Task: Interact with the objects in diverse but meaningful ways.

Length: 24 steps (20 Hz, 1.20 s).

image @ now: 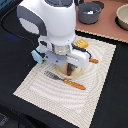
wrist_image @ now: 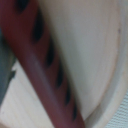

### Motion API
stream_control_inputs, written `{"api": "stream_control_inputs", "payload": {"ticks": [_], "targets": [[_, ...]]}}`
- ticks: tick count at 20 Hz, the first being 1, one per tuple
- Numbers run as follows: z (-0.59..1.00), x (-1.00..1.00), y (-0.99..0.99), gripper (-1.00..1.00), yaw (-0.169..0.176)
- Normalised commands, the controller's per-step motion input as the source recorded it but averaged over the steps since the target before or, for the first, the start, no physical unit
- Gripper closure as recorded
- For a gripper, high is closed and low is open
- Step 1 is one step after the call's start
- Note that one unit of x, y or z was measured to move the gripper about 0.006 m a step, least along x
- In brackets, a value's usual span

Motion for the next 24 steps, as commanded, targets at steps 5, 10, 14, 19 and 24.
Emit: {"api": "stream_control_inputs", "payload": {"ticks": [5,10,14,19,24], "targets": [[-0.28,0.0,0.0,-1.0,0.014],[-0.32,0.0,0.0,-1.0,0.005],[-0.1,-0.03,0.0,-1.0,0.028],[0.0,-0.4,0.01,-1.0,0.057],[-0.08,-0.7,0.0,1.0,0.042]]}}
